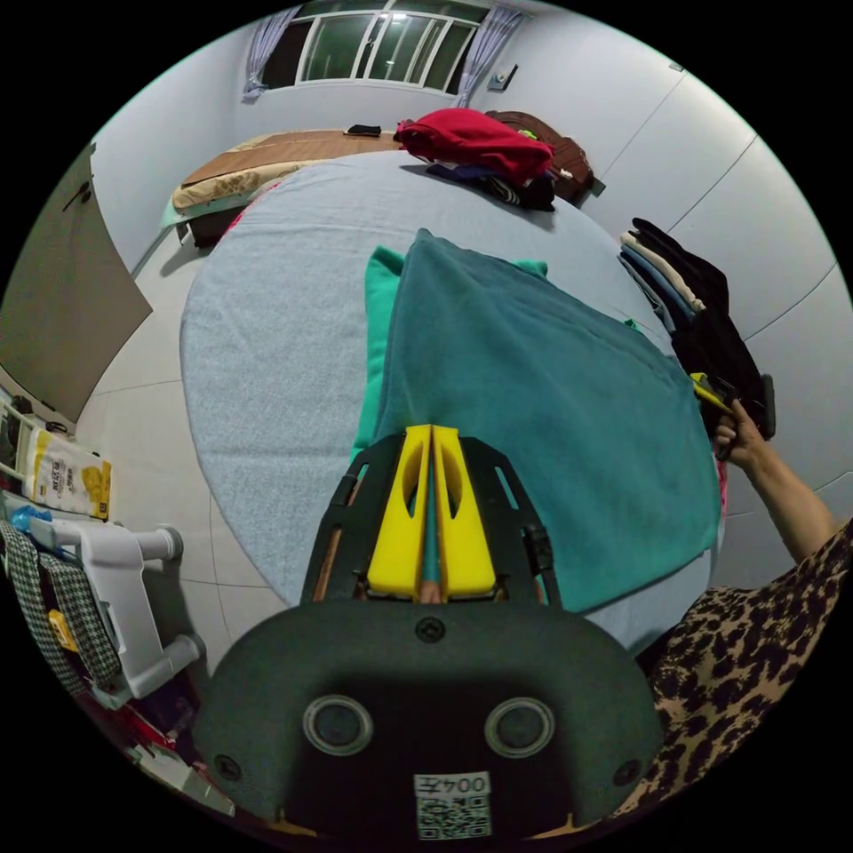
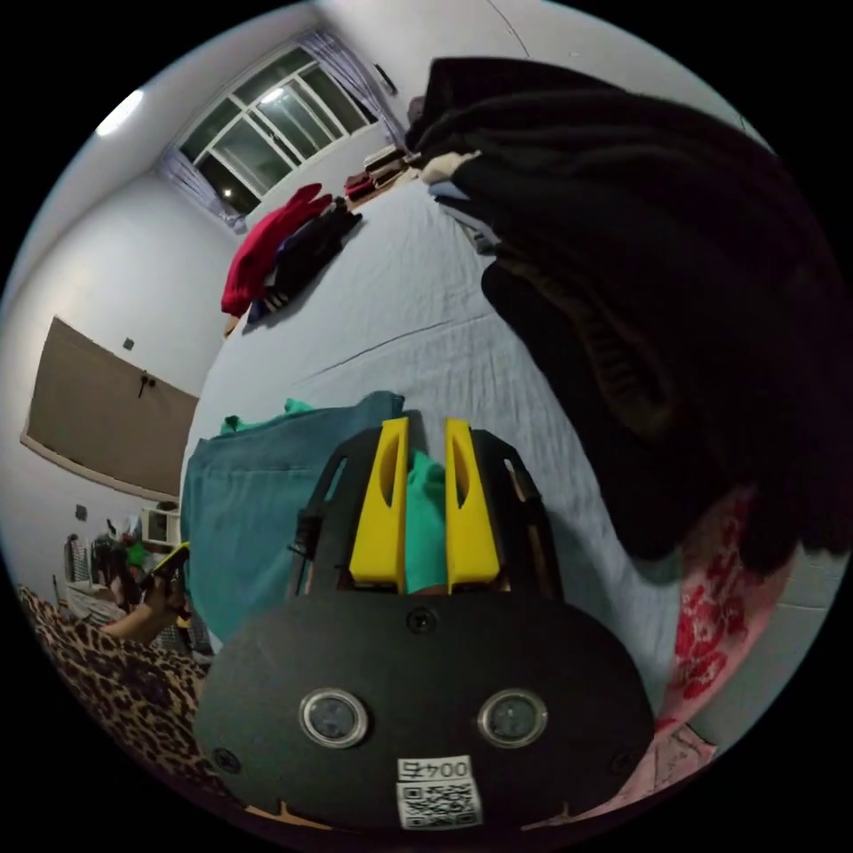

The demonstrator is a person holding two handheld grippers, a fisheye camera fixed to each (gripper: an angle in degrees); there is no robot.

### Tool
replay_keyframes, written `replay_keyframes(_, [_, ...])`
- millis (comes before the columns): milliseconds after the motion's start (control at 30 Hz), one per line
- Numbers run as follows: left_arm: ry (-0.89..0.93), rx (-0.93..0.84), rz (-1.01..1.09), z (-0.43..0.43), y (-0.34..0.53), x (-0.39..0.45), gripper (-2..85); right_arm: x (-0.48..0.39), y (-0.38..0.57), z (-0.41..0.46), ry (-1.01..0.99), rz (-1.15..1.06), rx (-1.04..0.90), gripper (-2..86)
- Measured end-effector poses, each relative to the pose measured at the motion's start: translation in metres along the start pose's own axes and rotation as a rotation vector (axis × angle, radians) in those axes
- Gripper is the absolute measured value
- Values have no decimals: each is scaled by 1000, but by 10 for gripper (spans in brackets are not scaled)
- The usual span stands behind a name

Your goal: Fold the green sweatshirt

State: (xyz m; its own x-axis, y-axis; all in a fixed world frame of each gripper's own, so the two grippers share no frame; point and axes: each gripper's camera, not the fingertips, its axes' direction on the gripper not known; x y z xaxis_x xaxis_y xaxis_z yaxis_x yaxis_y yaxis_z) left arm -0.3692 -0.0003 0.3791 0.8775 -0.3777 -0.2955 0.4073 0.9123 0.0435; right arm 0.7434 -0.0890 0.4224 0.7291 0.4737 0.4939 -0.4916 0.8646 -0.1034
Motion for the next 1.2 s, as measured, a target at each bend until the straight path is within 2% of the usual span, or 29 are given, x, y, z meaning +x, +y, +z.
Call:
replay_keyframes(167, [-3, 3, 1, 8, 9, 7, 1, -46, 50, -13, 38, -182, 10, 57])
replay_keyframes(267, [-4, 0, 5, 14, 14, 12, 1, -60, 71, 3, 105, -255, -61, 58])
replay_keyframes(333, [-2, -2, 5, 17, 18, 15, 1, -46, 78, 15, 161, -231, -111, 50])
replay_keyframes(400, [2, -3, 6, 21, 22, 19, 1, -16, 79, 6, 40, -137, -72, 17])
replay_keyframes(467, [8, -1, 1, 25, 26, 22, 1, -7, 77, -4, 39, -97, -81, 17])
replay_keyframes(533, [13, 2, 0, 29, 31, 25, 1, -8, 84, -20, 65, -130, -63, 47])
replay_keyframes(667, [7, 7, 17, 38, 41, 36, 1, -12, 125, -46, -38, -180, -41, 35])
replay_keyframes(767, [1, 9, 26, 44, 49, 45, 1, -8, 156, -31, 32, -233, -158, 36])
replay_keyframes(833, [-4, 10, 30, 48, 53, 51, 2, 7, 169, -33, 43, -241, -106, 27])
replay_keyframes(967, [-7, 10, 32, 58, 64, 64, 3, 50, 170, -60, -24, -51, -127, 56])
replay_keyframes(1100, [25, -2, 18, 66, 73, 72, 5, 107, 200, -79, -315, 190, -120, 91])
replay_keyframes(1200, [38, -2, 4, 66, 81, 81, 10, 126, 223, -70, -413, 280, -161, 117])
